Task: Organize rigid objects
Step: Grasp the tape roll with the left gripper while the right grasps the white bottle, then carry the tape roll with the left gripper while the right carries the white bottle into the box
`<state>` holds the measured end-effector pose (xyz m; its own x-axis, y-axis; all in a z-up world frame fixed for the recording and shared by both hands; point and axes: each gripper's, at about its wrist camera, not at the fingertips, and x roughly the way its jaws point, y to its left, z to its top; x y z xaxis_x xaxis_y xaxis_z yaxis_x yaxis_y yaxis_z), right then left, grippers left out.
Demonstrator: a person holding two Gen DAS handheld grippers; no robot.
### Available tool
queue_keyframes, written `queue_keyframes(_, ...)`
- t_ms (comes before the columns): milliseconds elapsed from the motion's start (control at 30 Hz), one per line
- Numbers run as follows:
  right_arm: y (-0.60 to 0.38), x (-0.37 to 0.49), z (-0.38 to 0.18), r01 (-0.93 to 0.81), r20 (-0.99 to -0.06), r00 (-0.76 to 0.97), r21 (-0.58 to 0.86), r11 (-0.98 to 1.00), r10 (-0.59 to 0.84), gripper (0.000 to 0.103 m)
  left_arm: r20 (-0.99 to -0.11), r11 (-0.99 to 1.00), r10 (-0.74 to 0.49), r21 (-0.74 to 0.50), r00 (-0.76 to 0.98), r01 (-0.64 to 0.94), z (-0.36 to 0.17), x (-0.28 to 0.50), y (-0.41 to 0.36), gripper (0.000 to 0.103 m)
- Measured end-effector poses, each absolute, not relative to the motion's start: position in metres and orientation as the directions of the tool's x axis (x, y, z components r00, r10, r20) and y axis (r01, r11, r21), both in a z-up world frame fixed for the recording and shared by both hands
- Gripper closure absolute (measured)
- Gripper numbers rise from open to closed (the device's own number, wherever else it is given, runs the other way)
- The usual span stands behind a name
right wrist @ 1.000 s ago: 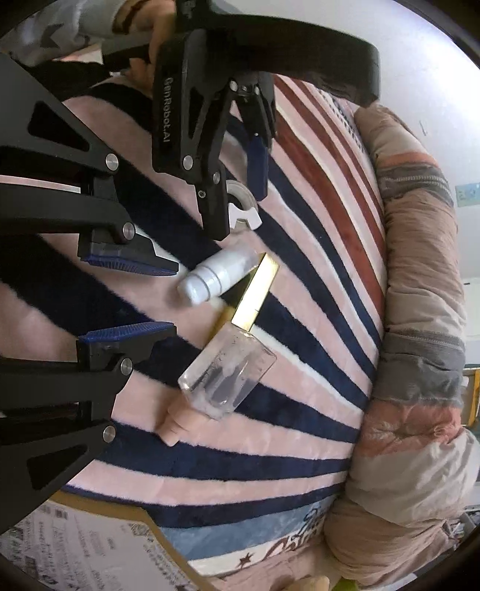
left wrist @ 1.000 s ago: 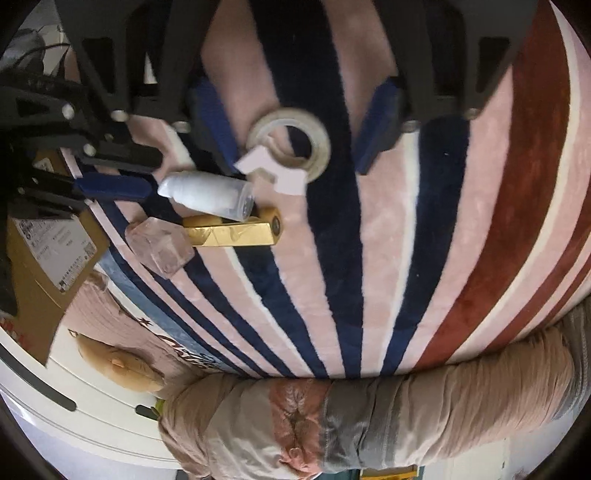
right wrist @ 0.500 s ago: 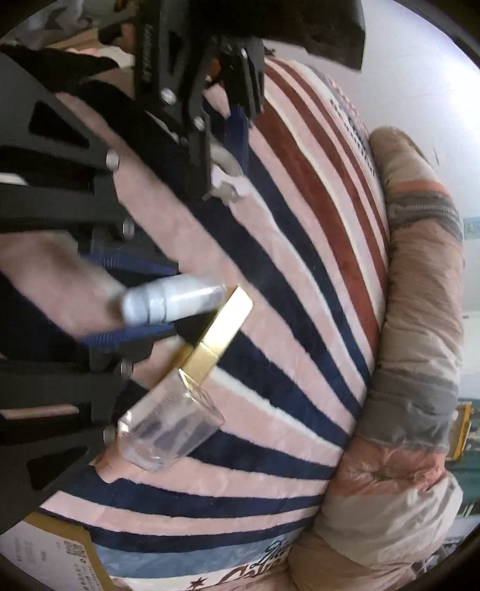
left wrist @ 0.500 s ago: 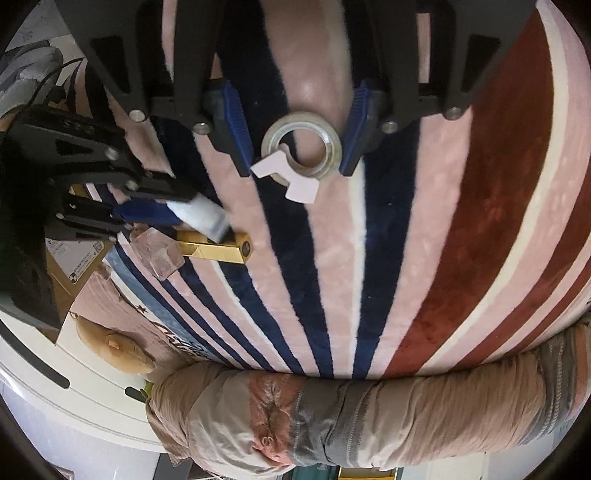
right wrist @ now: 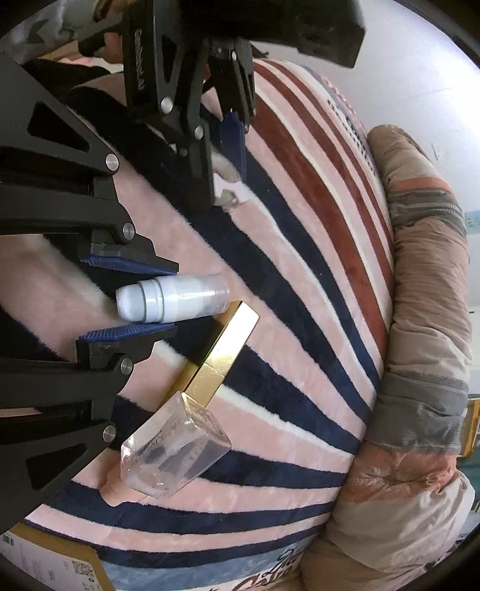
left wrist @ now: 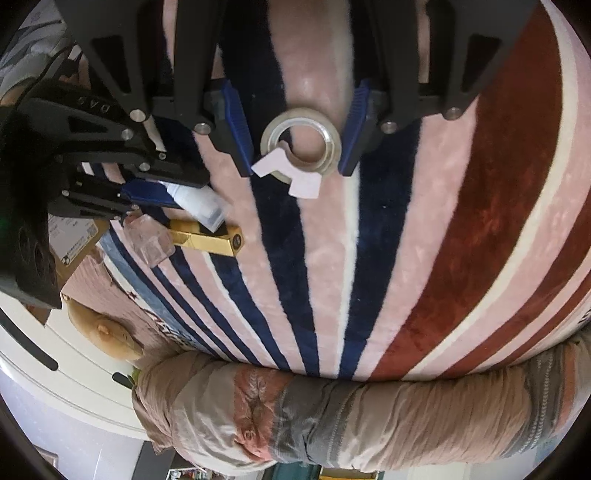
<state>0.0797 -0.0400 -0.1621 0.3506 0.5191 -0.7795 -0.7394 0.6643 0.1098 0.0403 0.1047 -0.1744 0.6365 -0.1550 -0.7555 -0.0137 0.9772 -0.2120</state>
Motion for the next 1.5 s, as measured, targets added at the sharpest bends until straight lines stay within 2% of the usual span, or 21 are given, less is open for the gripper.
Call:
queue_keyframes(500, -0.088, 0.021, -0.091, -0.772, -0.66, 0.416, 0.107, 0.626, 0.626, 0.083, -0.661, 0.995, -0.054, -0.098, 0.748, -0.015, -0.079, -0.011, 0.071, 0.06)
queue_keyframes(633, -0.113, 0.003, -0.064, -0.774, -0.599, 0.446, 0.115, 0.622, 0.665, 0.083, -0.624, 0.997, -0.052, -0.073, 0.779, 0.007, -0.052, -0.026, 0.058, 0.06)
queue_keyframes(867, -0.169, -0.018, -0.004, -0.751, -0.455, 0.554, 0.09, 0.654, 0.698, 0.083, -0.532, 0.993, -0.115, -0.029, 0.839, 0.117, 0.011, -0.044, 0.011, 0.06)
queue_keyframes(1033, -0.23, -0.018, 0.018, -0.661, -0.395, 0.674, 0.054, 0.748, 0.624, 0.083, -0.5, 0.973, -0.213, -0.033, 0.839, 0.227, 0.036, -0.039, -0.036, 0.06)
queue_keyframes(1133, -0.267, -0.01, 0.015, -0.583, -0.406, 0.73, 0.05, 0.811, 0.55, 0.083, -0.511, 0.955, -0.271, -0.034, 0.816, 0.296, 0.038, -0.028, -0.068, 0.06)
queue_keyframes(1267, -0.31, 0.006, -0.005, -0.479, -0.484, 0.763, 0.022, 0.877, 0.429, 0.083, -0.542, 0.938, -0.304, -0.025, 0.783, 0.346, 0.034, -0.006, -0.104, 0.06)
queue_keyframes(1367, -0.322, 0.017, -0.024, -0.449, -0.55, 0.754, -0.033, 0.893, 0.359, 0.083, -0.57, 0.925, -0.32, -0.018, 0.756, 0.378, 0.031, 0.012, -0.13, 0.06)
queue_keyframes(1500, -0.324, 0.027, -0.042, -0.453, -0.593, 0.738, -0.081, 0.888, 0.323, 0.083, -0.607, 0.912, -0.33, -0.008, 0.723, 0.41, 0.023, 0.029, -0.154, 0.06)
